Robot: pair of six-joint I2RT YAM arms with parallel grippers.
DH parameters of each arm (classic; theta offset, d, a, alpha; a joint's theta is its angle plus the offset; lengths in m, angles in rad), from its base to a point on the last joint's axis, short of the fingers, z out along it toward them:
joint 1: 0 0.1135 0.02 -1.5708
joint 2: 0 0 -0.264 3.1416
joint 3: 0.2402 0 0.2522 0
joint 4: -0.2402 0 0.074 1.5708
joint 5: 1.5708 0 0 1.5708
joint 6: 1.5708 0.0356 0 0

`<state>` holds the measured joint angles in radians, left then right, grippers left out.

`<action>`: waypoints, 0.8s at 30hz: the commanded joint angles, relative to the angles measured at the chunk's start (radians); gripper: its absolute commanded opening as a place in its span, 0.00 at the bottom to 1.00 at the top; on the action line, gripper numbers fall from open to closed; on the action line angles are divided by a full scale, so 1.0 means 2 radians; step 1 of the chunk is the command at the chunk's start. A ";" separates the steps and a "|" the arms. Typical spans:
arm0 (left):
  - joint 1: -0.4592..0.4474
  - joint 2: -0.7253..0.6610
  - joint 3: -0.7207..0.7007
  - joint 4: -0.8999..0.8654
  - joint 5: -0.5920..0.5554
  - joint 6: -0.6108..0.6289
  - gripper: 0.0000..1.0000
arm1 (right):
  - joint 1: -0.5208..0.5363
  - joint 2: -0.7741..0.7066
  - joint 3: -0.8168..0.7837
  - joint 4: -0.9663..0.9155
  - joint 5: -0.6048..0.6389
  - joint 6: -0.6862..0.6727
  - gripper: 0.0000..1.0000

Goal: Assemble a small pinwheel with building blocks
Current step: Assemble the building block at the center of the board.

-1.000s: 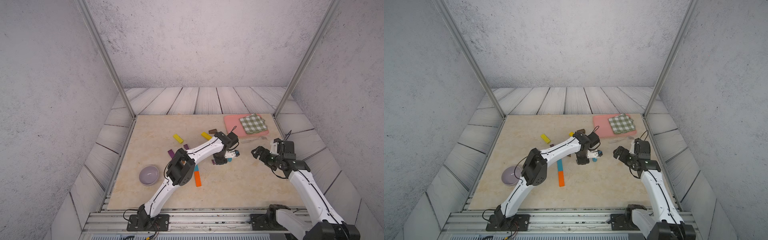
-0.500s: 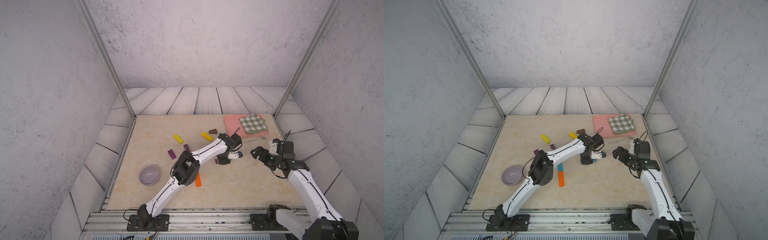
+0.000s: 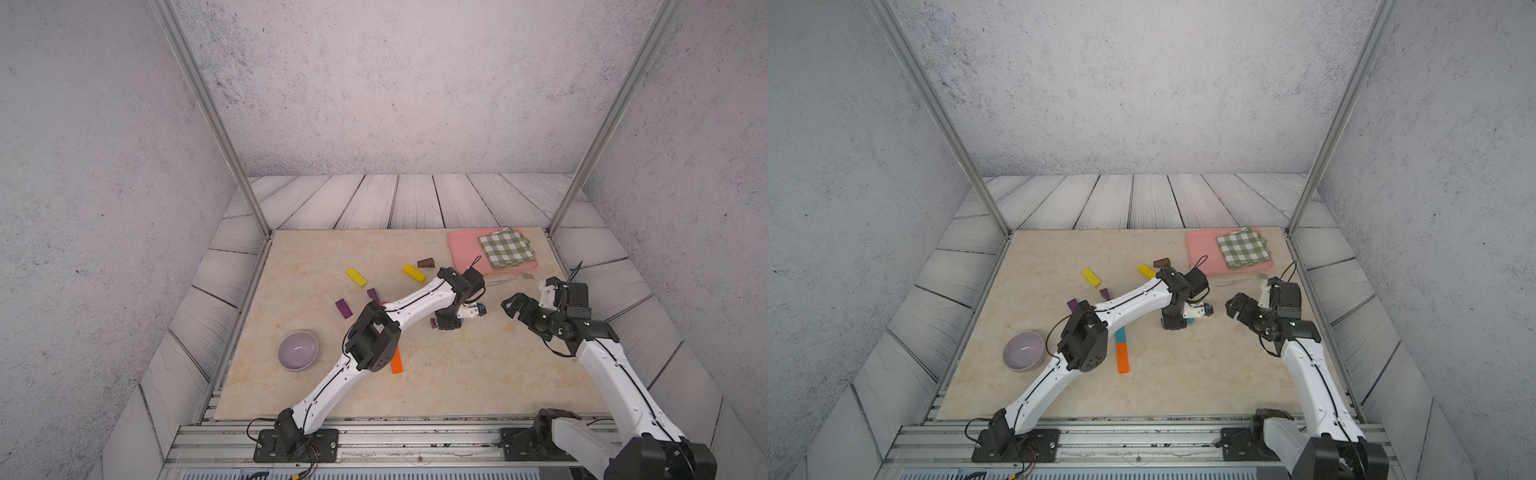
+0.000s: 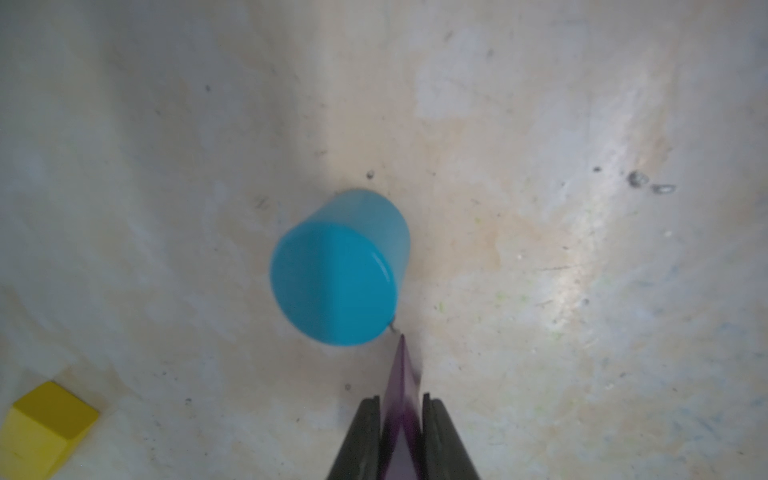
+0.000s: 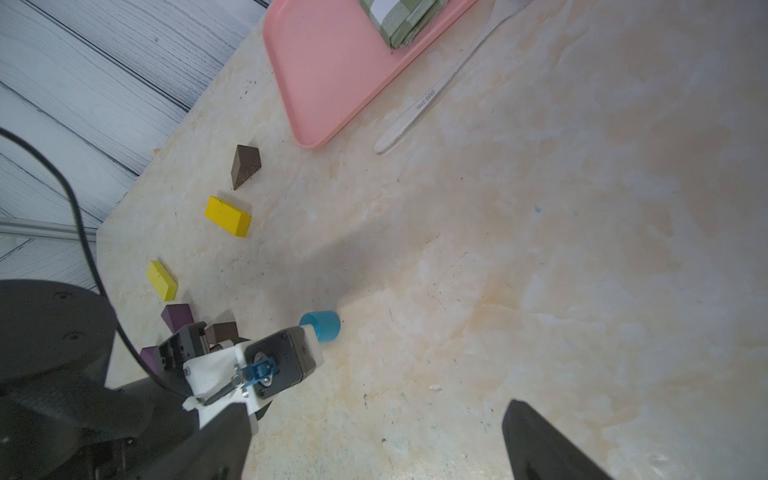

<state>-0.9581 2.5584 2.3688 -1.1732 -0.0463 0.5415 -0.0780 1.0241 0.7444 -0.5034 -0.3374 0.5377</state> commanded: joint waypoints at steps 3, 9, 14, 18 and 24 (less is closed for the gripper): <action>-0.003 0.026 0.006 0.013 -0.011 -0.004 0.02 | -0.004 0.000 -0.001 -0.001 -0.006 -0.011 0.99; -0.003 0.028 0.009 0.021 -0.008 -0.006 0.04 | -0.006 0.000 -0.001 0.000 -0.011 -0.011 0.99; -0.003 0.033 0.011 0.020 -0.005 -0.007 0.08 | -0.007 0.001 -0.003 0.002 -0.014 -0.013 0.99; -0.004 0.034 0.011 0.012 -0.009 -0.009 0.14 | -0.008 0.001 -0.003 0.002 -0.015 -0.013 0.99; -0.004 0.025 0.014 0.000 -0.024 -0.019 0.39 | -0.009 0.001 -0.005 0.005 -0.020 -0.011 0.99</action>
<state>-0.9627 2.5858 2.3882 -1.1450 -0.0826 0.5205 -0.0914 1.0241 0.7444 -0.5014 -0.3645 0.5232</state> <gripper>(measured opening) 0.378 0.988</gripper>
